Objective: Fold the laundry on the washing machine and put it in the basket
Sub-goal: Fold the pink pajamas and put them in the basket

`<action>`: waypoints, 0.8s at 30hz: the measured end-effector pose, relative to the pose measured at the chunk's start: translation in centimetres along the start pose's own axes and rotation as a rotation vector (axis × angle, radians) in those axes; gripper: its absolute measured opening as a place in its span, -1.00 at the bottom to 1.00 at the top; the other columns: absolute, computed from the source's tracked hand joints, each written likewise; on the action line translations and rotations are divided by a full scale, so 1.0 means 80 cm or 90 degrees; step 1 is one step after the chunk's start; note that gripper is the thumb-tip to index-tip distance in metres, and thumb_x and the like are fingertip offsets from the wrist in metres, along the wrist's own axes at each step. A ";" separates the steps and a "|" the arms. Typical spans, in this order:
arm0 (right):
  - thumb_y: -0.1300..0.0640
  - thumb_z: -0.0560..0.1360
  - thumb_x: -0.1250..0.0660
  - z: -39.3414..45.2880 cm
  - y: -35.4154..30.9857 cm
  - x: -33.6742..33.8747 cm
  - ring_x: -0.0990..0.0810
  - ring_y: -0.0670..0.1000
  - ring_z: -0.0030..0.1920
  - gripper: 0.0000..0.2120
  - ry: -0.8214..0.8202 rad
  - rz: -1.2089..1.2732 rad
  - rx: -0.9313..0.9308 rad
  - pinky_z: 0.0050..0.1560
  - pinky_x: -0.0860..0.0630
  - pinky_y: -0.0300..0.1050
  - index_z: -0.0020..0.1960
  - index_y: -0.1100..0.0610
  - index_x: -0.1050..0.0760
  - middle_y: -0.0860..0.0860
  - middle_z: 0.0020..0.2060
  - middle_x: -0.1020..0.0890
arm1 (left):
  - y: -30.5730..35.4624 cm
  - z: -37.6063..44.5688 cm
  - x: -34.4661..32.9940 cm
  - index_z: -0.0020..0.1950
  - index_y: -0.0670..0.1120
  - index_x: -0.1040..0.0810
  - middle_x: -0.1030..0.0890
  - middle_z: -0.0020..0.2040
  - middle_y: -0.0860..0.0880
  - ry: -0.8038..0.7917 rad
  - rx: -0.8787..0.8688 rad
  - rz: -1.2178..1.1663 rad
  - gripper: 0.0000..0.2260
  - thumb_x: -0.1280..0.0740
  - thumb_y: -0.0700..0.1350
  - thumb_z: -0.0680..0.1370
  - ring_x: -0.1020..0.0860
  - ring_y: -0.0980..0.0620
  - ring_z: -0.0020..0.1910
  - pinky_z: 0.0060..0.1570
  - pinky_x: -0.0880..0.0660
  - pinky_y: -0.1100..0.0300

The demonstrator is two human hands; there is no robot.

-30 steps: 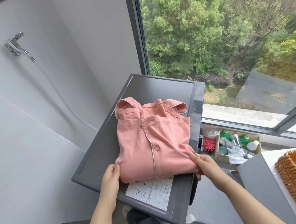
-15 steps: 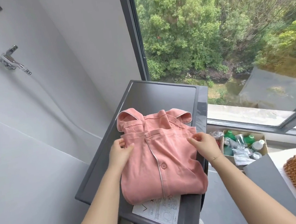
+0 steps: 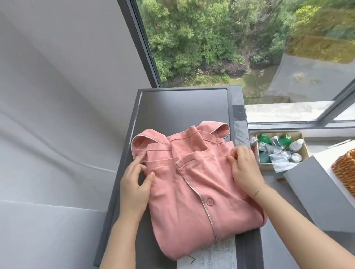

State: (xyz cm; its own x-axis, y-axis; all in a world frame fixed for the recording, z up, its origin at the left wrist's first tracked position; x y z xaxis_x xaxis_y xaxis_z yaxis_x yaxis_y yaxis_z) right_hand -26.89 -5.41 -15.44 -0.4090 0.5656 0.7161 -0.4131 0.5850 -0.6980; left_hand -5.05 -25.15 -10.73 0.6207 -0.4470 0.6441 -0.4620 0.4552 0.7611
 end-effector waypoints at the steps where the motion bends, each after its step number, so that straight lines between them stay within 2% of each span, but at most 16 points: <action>1: 0.32 0.56 -0.24 -0.005 -0.004 0.003 -0.41 0.05 -0.11 -0.92 0.029 0.075 -0.012 -0.01 -0.23 -0.39 -0.12 0.27 -0.38 0.15 -0.18 -0.48 | -0.003 0.002 0.001 -0.08 -0.03 -0.51 -0.57 0.00 0.20 -0.040 0.022 -0.073 -0.94 -0.36 -0.17 0.52 -0.48 0.28 0.01 0.04 -0.35 0.39; 2: 0.29 0.58 -0.21 -0.008 -0.007 0.008 -0.39 -0.05 -0.19 -0.91 0.044 0.161 -0.045 -0.05 -0.26 -0.43 -0.10 0.23 -0.36 0.08 -0.22 -0.47 | -0.002 0.003 0.002 -0.09 -0.01 -0.48 -0.53 -0.17 0.18 -0.073 0.047 -0.140 -0.97 -0.31 -0.11 0.53 -0.47 0.22 -0.15 -0.09 -0.37 0.34; 3: 0.24 0.60 -0.19 -0.011 -0.008 0.011 -0.37 -0.13 -0.28 -0.90 0.057 0.248 -0.090 -0.12 -0.30 -0.38 -0.09 0.17 -0.34 0.01 -0.27 -0.43 | -0.003 0.005 0.003 -0.14 -0.03 -0.42 -0.44 -0.28 0.14 -0.079 0.065 -0.190 -0.91 -0.27 -0.06 0.53 -0.40 0.16 -0.26 -0.21 -0.33 0.29; 4: 0.19 0.62 -0.18 -0.011 -0.008 0.014 -0.34 -0.17 -0.35 -0.89 0.074 0.332 -0.138 -0.20 -0.31 -0.32 -0.09 0.12 -0.33 -0.04 -0.31 -0.39 | -0.004 0.006 0.005 -0.17 -0.08 -0.36 -0.37 -0.32 0.10 -0.071 0.080 -0.236 -0.85 -0.24 -0.03 0.52 -0.32 0.13 -0.31 -0.28 -0.27 0.27; 6: 0.15 0.61 -0.20 -0.003 -0.005 0.020 -0.31 -0.20 -0.41 -0.85 0.112 0.482 -0.225 -0.32 -0.30 -0.31 -0.13 0.05 -0.34 -0.06 -0.35 -0.35 | -0.009 0.012 0.006 -0.17 -0.12 -0.33 -0.32 -0.31 0.02 -0.043 0.122 -0.300 -0.81 -0.24 -0.05 0.55 -0.28 0.14 -0.33 -0.31 -0.24 0.29; 8: 0.15 0.59 -0.26 0.011 -0.004 0.028 -0.35 -0.15 -0.34 -0.84 0.130 0.582 -0.275 -0.26 -0.32 -0.27 -0.16 0.02 -0.40 -0.03 -0.32 -0.40 | -0.021 0.017 -0.001 -0.15 -0.11 -0.36 -0.35 -0.28 0.02 -0.014 0.197 -0.319 -0.83 -0.24 -0.13 0.62 -0.32 0.17 -0.31 -0.29 -0.26 0.33; 10: 0.15 0.55 -0.31 0.027 -0.006 0.028 -0.40 -0.10 -0.28 -0.87 0.084 0.588 -0.289 -0.20 -0.36 -0.22 -0.17 0.03 -0.47 -0.02 -0.30 -0.47 | -0.035 0.022 -0.015 -0.08 -0.14 -0.39 -0.40 -0.23 0.03 -0.022 0.301 -0.297 -0.88 -0.21 -0.14 0.64 -0.36 0.13 -0.23 -0.26 -0.28 0.28; 12: 0.15 0.53 -0.35 0.037 -0.012 0.018 -0.47 -0.05 -0.22 -0.98 -0.020 0.511 -0.269 -0.17 -0.39 -0.21 -0.08 0.05 -0.54 0.04 -0.25 -0.56 | -0.045 0.028 -0.027 0.01 -0.14 -0.39 -0.43 -0.17 0.04 -0.051 0.365 -0.220 -0.91 -0.24 -0.13 0.62 -0.41 0.03 -0.12 -0.22 -0.31 0.22; 14: 0.11 0.51 -0.39 0.042 -0.016 0.005 -0.51 -0.06 -0.02 -0.75 -0.129 0.364 -0.211 -0.05 -0.40 -0.25 0.17 0.08 -0.52 0.07 -0.02 -0.59 | -0.037 0.038 -0.025 0.08 -0.09 -0.37 -0.46 -0.08 0.05 -0.030 0.304 -0.149 -0.88 -0.28 -0.16 0.57 -0.46 0.00 -0.03 -0.08 -0.39 0.16; 16: 0.09 0.44 -0.46 0.043 -0.015 -0.002 -0.50 -0.12 0.12 -0.55 -0.189 0.268 -0.172 0.05 -0.36 -0.35 0.29 0.09 -0.46 -0.03 0.11 -0.56 | -0.015 0.048 -0.017 0.12 -0.03 -0.42 -0.47 0.04 0.07 0.006 0.123 -0.109 -0.79 -0.35 -0.10 0.52 -0.47 0.07 0.07 0.11 -0.42 0.14; 18: 0.08 0.38 -0.52 0.039 -0.010 -0.005 -0.56 -0.13 0.02 -0.65 -0.212 0.243 -0.133 -0.02 -0.41 -0.37 0.14 0.10 -0.57 -0.06 -0.02 -0.63 | 0.003 0.051 -0.021 0.16 0.09 -0.48 -0.46 0.16 0.19 -0.055 -0.031 0.009 -0.66 -0.35 0.16 0.43 -0.43 0.19 0.16 0.18 -0.34 0.18; 20: 0.07 0.37 -0.52 0.035 -0.007 -0.006 -0.58 -0.10 -0.14 -0.83 -0.191 0.189 -0.073 -0.14 -0.42 -0.36 -0.10 0.12 -0.62 -0.07 -0.24 -0.65 | 0.005 0.048 -0.041 0.20 0.17 -0.49 -0.37 0.25 0.29 -0.178 -0.075 0.147 -0.47 -0.22 0.39 0.32 -0.29 0.29 0.27 0.24 -0.21 0.18; 21: 0.08 0.38 -0.52 0.035 -0.007 -0.005 -0.57 -0.08 -0.18 -0.85 -0.161 0.163 -0.037 -0.16 -0.41 -0.35 -0.19 0.14 -0.60 -0.06 -0.29 -0.62 | 0.003 0.045 -0.051 0.14 0.16 -0.52 -0.38 0.26 0.27 -0.223 -0.073 0.180 -0.44 -0.17 0.42 0.29 -0.27 0.26 0.32 0.25 -0.19 0.15; 22: 0.09 0.39 -0.51 0.035 -0.009 -0.002 -0.55 -0.07 -0.18 -0.81 -0.130 0.148 0.007 -0.14 -0.40 -0.32 -0.25 0.17 -0.56 -0.04 -0.28 -0.60 | -0.001 0.044 -0.059 0.01 0.13 -0.54 -0.43 0.24 0.20 -0.234 -0.073 0.180 -0.51 -0.18 0.41 0.29 -0.29 0.18 0.37 0.24 -0.21 0.10; 24: 0.12 0.41 -0.46 0.036 -0.025 0.008 -0.53 -0.07 -0.02 -0.76 -0.088 0.154 0.098 0.03 -0.39 -0.26 -0.31 0.19 -0.46 0.00 -0.10 -0.57 | 0.002 0.043 -0.066 -0.21 0.09 -0.42 -0.51 0.21 0.09 -0.228 -0.100 0.153 -0.71 -0.27 0.30 0.36 -0.34 0.02 0.42 0.18 -0.22 0.09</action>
State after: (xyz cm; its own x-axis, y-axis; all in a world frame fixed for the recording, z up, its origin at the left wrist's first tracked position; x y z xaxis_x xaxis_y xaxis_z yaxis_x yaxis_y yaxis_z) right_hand -28.66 -7.86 -13.63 -0.6123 0.5875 0.5291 -0.4045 0.3423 -0.8481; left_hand -10.58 -25.40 -13.74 0.2372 -0.5401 0.8075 -0.4477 0.6769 0.5843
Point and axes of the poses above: each hand's wrist, its own z-axis towards the middle knuckle, its own x-axis out of the back of the hand, y = z × x, the point moved 4 cm from there along z, towards the middle knuckle
